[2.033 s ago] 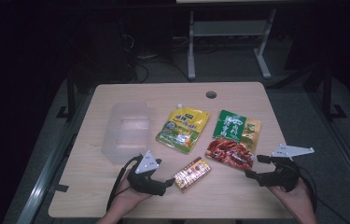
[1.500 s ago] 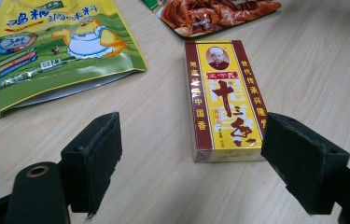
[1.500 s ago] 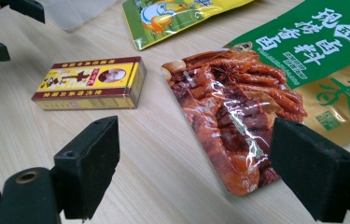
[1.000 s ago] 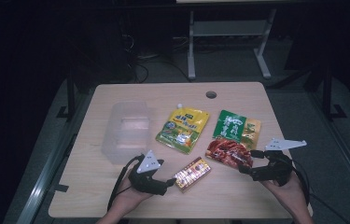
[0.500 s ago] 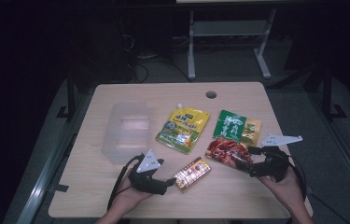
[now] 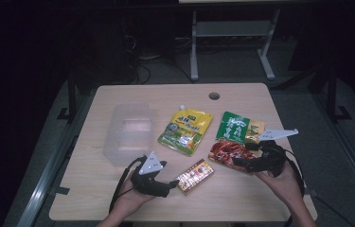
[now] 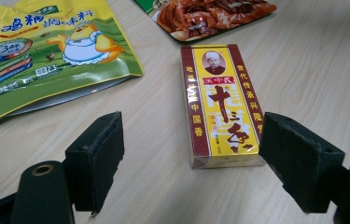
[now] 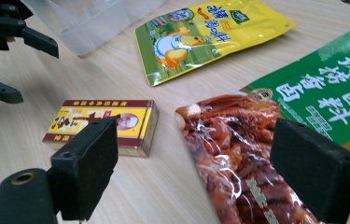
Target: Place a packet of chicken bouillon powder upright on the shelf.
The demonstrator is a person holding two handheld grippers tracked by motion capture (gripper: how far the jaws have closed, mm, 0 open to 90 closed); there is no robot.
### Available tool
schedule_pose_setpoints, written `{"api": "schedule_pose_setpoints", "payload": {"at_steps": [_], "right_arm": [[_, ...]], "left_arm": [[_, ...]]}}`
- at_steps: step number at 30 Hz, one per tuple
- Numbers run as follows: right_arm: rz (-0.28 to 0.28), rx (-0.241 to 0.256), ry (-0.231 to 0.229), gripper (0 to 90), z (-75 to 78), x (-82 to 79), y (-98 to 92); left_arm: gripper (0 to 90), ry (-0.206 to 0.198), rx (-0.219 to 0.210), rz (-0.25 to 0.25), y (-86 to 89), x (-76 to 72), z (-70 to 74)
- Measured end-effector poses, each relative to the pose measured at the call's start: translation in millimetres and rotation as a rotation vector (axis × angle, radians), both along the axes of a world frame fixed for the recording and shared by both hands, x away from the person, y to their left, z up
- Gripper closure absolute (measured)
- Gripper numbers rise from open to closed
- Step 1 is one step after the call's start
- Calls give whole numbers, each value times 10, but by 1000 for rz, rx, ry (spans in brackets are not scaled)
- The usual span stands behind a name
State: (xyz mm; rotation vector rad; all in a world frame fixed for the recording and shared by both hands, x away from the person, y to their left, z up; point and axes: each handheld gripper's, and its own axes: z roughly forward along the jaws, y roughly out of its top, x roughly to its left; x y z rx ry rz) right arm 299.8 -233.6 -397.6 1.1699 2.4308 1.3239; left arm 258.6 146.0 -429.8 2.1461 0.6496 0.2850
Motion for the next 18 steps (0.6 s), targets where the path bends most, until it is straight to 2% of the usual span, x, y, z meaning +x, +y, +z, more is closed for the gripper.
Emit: {"api": "schedule_pose_setpoints", "payload": {"at_steps": [4, 18], "right_arm": [[7, 3, 10, 145, 34, 52, 52], [35, -14, 35, 145, 151, 266, 284]], "left_arm": [[225, 3, 9, -6, -5, 9, -2], [236, 11, -11, 2, -26, 36, 21]]}}
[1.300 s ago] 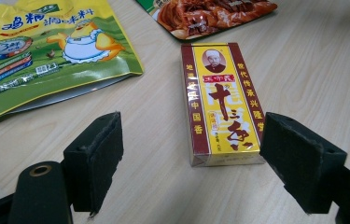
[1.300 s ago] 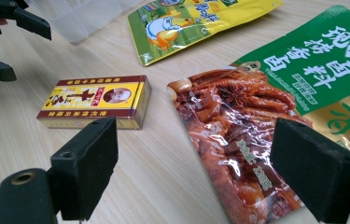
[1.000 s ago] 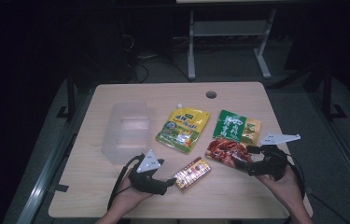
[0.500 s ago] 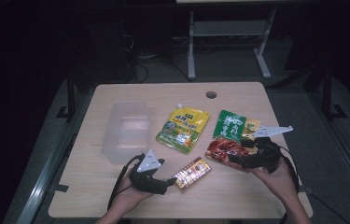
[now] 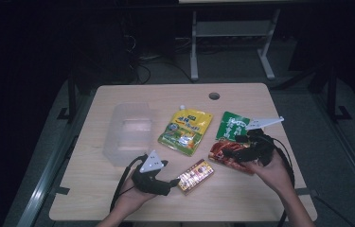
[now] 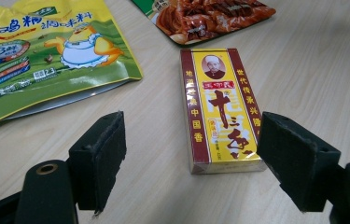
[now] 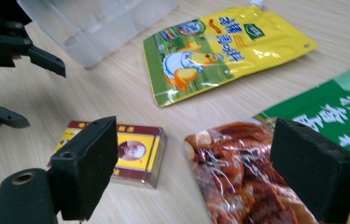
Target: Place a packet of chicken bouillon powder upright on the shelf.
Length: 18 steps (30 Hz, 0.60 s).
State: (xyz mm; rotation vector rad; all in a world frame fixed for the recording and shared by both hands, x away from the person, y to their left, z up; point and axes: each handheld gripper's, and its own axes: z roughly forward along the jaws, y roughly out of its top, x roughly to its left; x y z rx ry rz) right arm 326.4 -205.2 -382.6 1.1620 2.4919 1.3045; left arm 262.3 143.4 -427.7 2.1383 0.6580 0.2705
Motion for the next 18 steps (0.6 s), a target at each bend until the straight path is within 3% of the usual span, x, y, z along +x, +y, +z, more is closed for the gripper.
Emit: {"api": "schedule_pose_setpoints", "payload": {"at_steps": [18], "right_arm": [[39, -18, 26, 147, 156, 403, 325]], "left_arm": [[272, 11, -11, -6, -99, 151, 80]]}}
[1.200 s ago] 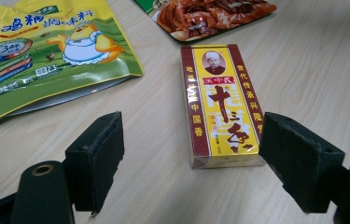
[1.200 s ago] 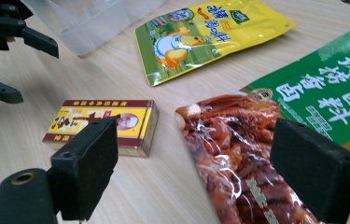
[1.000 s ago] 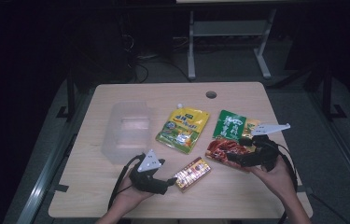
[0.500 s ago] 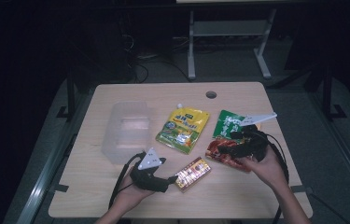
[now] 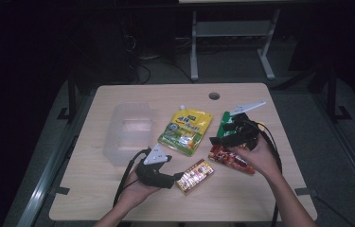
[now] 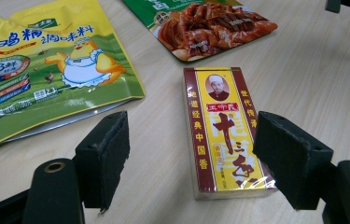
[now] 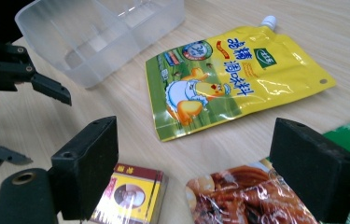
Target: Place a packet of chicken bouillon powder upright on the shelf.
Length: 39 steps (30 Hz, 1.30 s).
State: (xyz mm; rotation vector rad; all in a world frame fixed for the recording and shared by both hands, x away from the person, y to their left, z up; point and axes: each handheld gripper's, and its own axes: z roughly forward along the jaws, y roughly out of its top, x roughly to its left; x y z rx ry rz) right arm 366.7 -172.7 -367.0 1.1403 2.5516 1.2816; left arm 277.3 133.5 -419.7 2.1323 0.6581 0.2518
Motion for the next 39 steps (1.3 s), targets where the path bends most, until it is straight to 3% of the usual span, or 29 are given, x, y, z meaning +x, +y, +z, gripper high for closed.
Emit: {"api": "schedule_pose_setpoints", "payload": {"at_steps": [17, 28, 29, 31, 39], "right_arm": [[0, -11, 0, 147, 182, 352, 185], [-30, -15, 45, 154, 180, 614, 331], [-30, -6, 34, 167, 173, 639, 344], [-46, -16, 63, 162, 133, 711, 387], [-80, -55, 100, 174, -89, 886, 445]], "left_arm": [[295, 4, 6, 11, -140, 187, 37], [332, 2, 23, 28, -289, 340, 63], [339, -1, 38, 29, -294, 364, 66], [357, 7, 28, 42, -324, 394, 58], [416, 11, 68, 78, -418, 542, -22]]}}
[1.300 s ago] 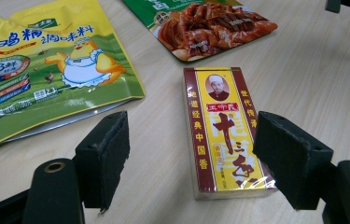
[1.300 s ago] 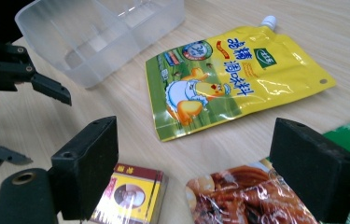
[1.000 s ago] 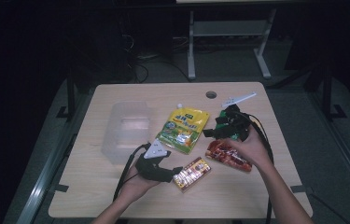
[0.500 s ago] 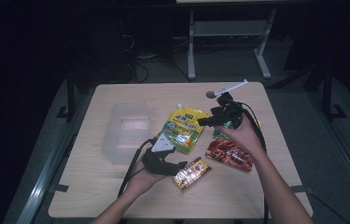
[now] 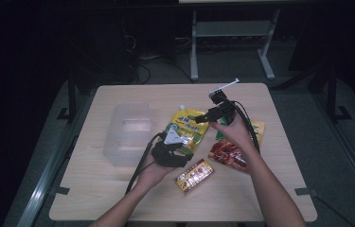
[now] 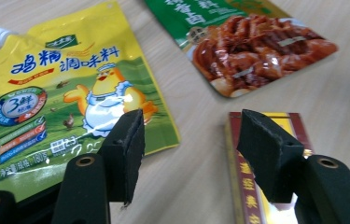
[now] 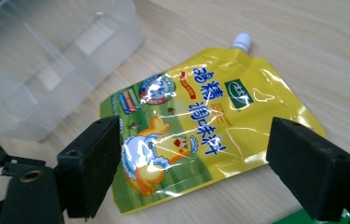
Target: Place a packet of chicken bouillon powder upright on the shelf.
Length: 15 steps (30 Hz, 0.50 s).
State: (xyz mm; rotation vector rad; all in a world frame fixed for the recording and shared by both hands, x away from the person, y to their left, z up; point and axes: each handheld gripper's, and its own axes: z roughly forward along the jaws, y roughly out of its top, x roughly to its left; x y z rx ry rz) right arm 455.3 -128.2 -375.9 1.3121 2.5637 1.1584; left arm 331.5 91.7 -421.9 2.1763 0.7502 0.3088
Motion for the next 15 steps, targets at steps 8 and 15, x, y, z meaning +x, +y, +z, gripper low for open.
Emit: {"api": "schedule_pose_setpoints", "payload": {"at_steps": [8, 15], "right_arm": [[-29, -13, 27, 186, -131, 88, 30], [-57, -23, 64, 199, -265, 148, 17]], "left_arm": [[504, 1, 30, 48, -5, 103, -68], [618, -9, 94, 78, -87, 181, -119]]}}
